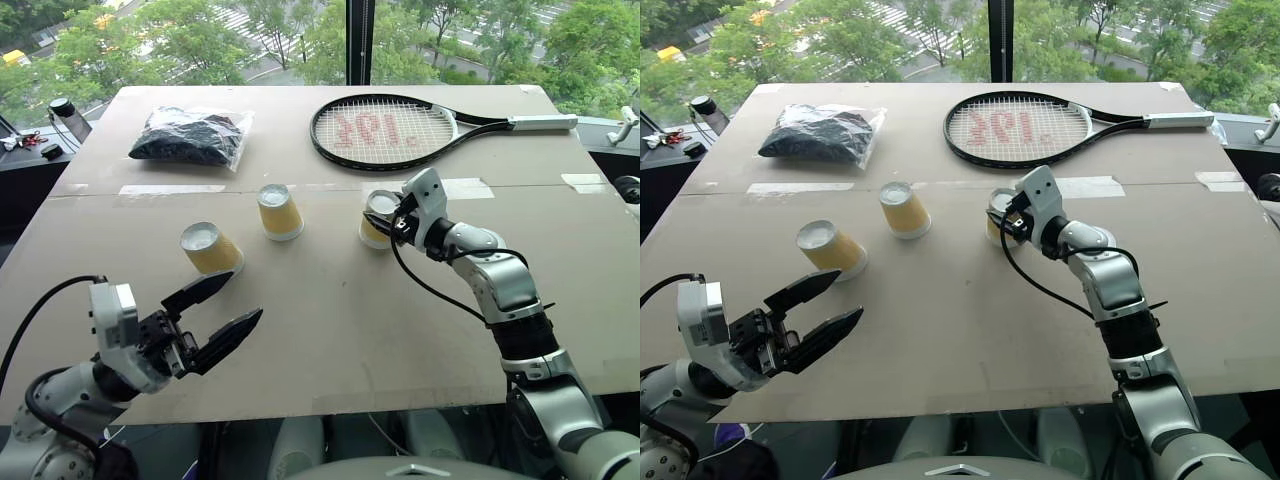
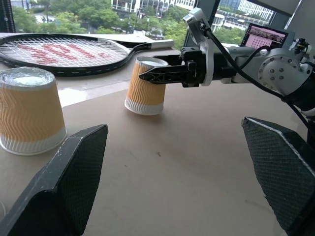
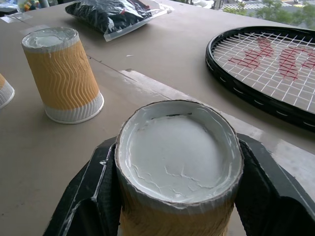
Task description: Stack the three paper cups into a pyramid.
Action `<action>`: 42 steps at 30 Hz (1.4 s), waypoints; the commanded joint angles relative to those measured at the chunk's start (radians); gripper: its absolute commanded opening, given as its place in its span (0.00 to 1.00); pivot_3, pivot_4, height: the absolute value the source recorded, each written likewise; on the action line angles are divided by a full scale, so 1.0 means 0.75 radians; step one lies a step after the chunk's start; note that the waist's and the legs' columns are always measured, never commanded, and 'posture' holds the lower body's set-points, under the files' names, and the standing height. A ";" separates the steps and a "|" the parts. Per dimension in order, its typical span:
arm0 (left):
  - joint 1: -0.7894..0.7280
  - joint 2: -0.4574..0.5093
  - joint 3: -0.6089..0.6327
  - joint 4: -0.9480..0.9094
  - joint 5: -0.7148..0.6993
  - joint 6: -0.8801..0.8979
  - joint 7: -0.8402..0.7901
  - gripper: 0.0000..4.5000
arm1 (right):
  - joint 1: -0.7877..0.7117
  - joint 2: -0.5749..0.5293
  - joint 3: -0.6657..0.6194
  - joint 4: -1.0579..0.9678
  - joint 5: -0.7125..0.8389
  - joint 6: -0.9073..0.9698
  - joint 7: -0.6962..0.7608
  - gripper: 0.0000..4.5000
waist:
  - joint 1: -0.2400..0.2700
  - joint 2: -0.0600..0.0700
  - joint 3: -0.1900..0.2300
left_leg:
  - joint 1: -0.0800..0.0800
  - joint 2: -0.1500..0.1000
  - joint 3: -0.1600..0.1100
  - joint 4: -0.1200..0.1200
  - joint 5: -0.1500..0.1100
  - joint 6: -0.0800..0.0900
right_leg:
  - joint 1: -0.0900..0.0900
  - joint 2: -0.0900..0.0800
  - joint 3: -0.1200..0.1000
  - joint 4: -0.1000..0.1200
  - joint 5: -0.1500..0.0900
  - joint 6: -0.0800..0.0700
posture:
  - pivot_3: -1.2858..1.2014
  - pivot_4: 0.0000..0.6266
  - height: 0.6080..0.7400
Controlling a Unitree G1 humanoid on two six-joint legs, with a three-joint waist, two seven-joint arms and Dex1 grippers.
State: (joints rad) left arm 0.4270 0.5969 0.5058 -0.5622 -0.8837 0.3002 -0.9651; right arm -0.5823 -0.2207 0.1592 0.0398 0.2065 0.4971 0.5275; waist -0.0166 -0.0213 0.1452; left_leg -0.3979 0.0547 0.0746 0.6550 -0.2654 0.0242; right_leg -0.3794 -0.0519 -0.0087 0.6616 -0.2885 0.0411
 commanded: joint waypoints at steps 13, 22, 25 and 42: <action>-0.156 -0.030 0.067 0.036 0.006 0.032 0.269 1.00 | 0.172 -0.232 -0.157 -0.448 0.296 -0.116 0.385 0.99 | -0.001 0.001 0.001 | -0.001 0.000 -0.001 0.000 -0.001 0.002 | 0.000 -0.001 -0.001 -0.001 0.000 0.000 | 0.52 0.24 1.00; -0.323 0.080 0.134 0.310 0.129 0.070 0.411 1.00 | 0.387 -0.461 -0.272 -0.687 0.540 -0.125 0.634 0.99 | 0.005 0.000 0.001 | 0.000 0.000 -0.002 0.000 -0.003 0.005 | 0.001 -0.001 -0.002 0.000 0.000 0.000 | 0.52 0.24 1.00; -0.367 0.129 0.073 0.362 0.175 0.117 0.395 1.00 | 0.443 -0.504 -0.300 -0.722 0.572 -0.134 0.660 0.99 | 0.006 -0.001 0.002 | 0.001 0.000 -0.002 0.000 -0.003 0.005 | 0.001 -0.001 -0.002 -0.001 0.000 0.000 | 0.52 0.24 1.00; -0.590 0.148 -0.124 0.580 0.422 0.074 0.337 1.00 | 0.673 -0.577 -0.355 -0.862 0.582 -0.171 0.582 0.99 | 0.006 -0.002 0.002 | 0.000 0.000 -0.001 0.000 -0.002 0.003 | 0.001 -0.002 -0.001 -0.001 0.000 0.000 | 0.52 0.24 1.00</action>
State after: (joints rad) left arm -0.0068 0.6949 0.3980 -0.1199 -0.5776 0.3813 -0.7028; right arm -0.0813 -0.6427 -0.0845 -0.5707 0.6359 0.3870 0.9717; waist -0.0120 -0.0230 0.1470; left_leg -0.3977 0.0545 0.0737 0.6547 -0.2665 0.0261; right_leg -0.3785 -0.0531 -0.0097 0.6610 -0.2883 0.0414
